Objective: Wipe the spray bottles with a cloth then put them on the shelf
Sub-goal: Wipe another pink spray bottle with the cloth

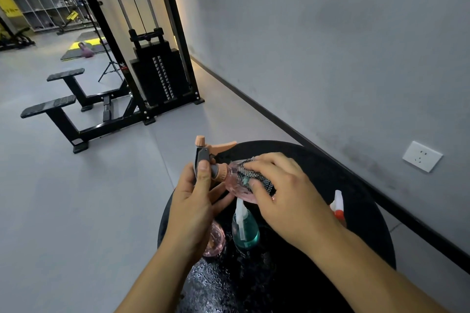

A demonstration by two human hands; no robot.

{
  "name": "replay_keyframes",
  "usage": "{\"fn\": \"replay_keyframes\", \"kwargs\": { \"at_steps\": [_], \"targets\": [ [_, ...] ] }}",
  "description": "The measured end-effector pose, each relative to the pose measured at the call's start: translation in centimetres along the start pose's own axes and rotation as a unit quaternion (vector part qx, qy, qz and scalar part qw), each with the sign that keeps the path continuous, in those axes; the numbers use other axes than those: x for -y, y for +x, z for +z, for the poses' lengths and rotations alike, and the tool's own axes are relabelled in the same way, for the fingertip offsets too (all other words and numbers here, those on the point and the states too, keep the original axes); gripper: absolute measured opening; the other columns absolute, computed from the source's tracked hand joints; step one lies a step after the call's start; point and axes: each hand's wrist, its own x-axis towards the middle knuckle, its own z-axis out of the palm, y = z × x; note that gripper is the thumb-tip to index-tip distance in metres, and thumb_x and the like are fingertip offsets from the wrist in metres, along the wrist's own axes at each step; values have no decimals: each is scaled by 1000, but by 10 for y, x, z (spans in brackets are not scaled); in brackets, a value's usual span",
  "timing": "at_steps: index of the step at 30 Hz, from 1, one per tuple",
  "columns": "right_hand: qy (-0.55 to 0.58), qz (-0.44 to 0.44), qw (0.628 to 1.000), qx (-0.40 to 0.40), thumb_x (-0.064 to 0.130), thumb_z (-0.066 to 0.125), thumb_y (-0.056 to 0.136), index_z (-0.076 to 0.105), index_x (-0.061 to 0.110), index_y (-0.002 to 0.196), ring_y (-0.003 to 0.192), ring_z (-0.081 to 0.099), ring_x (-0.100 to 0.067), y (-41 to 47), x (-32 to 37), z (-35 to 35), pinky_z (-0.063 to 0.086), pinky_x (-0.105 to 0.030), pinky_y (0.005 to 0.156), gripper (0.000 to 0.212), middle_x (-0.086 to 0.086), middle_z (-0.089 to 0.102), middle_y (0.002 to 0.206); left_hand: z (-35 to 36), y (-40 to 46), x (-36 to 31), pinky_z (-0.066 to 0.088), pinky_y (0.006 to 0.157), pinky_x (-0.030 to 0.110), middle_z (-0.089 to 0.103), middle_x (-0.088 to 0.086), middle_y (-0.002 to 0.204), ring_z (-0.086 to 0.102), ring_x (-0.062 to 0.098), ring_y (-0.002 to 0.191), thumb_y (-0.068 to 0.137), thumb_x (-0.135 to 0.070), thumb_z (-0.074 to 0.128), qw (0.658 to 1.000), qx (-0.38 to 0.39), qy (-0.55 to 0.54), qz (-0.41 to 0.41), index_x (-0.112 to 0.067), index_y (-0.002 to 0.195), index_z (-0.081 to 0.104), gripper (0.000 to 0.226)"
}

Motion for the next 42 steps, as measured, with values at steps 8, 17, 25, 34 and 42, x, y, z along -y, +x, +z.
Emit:
{"fn": "replay_keyframes", "kwargs": {
  "at_steps": [8, 17, 25, 34, 42],
  "targets": [
    [37, 28, 998, -33, 30, 64, 100, 68, 35, 127, 123, 48, 1, 1, -9, -2, 33, -4, 96, 28, 26, 55, 125, 0, 0, -3, 67, 81, 38, 81, 5, 98, 81, 25, 94, 109, -35, 47, 1000, -1, -5, -1, -14, 105, 62, 26],
    [132, 47, 988, -64, 25, 73, 93, 75, 36, 115, 116, 59, 0, 4, -13, -7, 52, -30, 101, 24, 25, 64, 117, -3, 2, -2, 67, 81, 40, 80, 2, 94, 81, 27, 93, 111, -37, 45, 1000, -21, -3, -3, -14, 105, 62, 29],
    [109, -4, 992, -55, 22, 73, 95, 75, 35, 117, 124, 55, -6, -9, -4, -1, 45, -17, 103, 25, 27, 59, 118, 1, 2, 5, 61, 68, 23, 82, 5, 103, 80, 22, 95, 96, -33, 75, 994, -102, -27, 0, -13, 121, 58, 36],
    [138, 13, 987, -79, 22, 73, 94, 76, 34, 115, 118, 59, -5, -9, -4, 0, 50, -22, 98, 24, 25, 62, 115, -5, 4, 0, 66, 80, 31, 82, 6, 103, 79, 19, 92, 95, -22, 76, 985, -103, -115, -73, -11, 117, 72, 25],
    [170, 32, 979, -112, 17, 74, 94, 77, 29, 114, 113, 62, -1, -11, -3, 1, 48, -7, 88, 24, 21, 64, 113, 1, 4, 1, 66, 69, 30, 80, 8, 97, 79, 18, 82, 97, -18, 72, 981, -92, -144, -92, -10, 102, 73, 9]
  ]
}}
